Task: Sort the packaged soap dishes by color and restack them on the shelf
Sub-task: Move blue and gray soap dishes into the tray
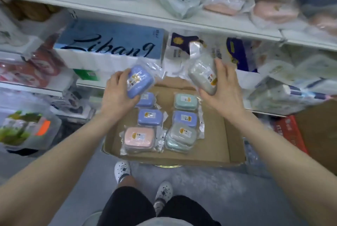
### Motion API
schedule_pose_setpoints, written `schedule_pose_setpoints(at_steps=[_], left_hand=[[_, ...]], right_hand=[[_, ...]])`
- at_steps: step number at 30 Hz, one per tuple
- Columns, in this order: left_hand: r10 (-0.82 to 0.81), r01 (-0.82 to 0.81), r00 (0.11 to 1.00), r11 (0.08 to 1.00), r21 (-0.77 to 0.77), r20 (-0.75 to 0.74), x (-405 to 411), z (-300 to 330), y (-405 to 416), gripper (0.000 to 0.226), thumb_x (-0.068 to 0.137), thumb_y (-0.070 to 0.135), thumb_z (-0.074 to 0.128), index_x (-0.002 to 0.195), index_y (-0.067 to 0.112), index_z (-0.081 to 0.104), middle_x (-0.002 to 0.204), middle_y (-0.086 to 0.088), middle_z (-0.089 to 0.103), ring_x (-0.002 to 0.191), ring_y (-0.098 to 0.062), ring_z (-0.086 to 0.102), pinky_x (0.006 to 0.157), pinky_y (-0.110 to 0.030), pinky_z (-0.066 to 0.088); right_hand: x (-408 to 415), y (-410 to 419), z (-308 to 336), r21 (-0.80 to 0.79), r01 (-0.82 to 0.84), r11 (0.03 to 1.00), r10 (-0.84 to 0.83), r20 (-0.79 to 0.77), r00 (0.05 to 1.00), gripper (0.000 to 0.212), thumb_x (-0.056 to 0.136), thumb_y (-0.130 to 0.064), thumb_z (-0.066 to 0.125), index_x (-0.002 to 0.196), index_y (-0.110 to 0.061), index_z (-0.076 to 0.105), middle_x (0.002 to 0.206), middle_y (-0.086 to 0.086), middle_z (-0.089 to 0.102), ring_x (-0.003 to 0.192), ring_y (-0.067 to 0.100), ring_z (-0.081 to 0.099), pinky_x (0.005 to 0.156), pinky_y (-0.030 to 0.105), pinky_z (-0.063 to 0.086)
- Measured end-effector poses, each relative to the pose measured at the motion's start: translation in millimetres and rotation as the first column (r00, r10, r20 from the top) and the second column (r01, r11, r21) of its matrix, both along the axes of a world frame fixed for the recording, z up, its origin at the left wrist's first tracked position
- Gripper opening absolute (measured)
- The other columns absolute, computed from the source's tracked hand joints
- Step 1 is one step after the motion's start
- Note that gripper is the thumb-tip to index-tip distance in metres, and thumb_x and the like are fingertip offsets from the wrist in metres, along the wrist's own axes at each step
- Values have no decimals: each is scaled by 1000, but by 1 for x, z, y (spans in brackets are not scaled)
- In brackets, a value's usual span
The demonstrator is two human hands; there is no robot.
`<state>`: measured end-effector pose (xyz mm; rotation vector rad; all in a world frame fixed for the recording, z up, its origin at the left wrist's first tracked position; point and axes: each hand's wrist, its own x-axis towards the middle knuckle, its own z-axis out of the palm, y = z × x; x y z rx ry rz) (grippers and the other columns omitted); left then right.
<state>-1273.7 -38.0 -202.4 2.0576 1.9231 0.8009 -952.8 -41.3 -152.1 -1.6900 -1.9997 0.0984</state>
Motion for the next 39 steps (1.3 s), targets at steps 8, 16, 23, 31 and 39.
schedule_pose_setpoints(at_steps=[8,16,23,31,39], left_hand=[[-243,175,956,921,-347,-164,35,-86,-39,76,69,26,79,136,9,48,129,-14,53,113,-38,53,96,-46,45],[-407,205,821,864,-460,-400,59,-138,-7,75,80,22,68,146,21,33,149,-6,37,139,-33,30,113,-49,25],[-427,174,795,841,-512,-432,73,-169,18,74,92,21,59,152,26,16,160,1,16,148,-31,8,119,-49,11],[-452,175,798,807,-564,-398,76,-140,18,80,92,30,62,153,27,11,162,0,7,149,-27,3,121,-45,8],[-346,285,870,934,-215,-350,66,-36,31,61,81,21,69,139,15,48,141,-11,49,125,-34,47,107,-44,36]], right_hand=[[84,-89,-148,-613,364,701,-138,384,913,95,70,-42,78,144,-5,31,129,18,37,118,38,42,95,46,43],[84,-86,-211,-684,213,698,207,477,854,86,74,-22,76,146,-22,29,140,5,38,128,31,41,111,56,28],[71,-78,-232,-727,161,668,245,419,874,85,78,-9,69,149,-23,24,147,7,31,136,32,32,112,47,24],[60,-45,-179,-648,84,757,205,357,911,72,85,-20,64,148,-15,30,147,10,37,137,30,34,110,42,30],[6,28,-63,-226,-183,957,253,335,908,61,84,-23,70,139,-6,47,128,19,56,112,38,55,97,47,43]])
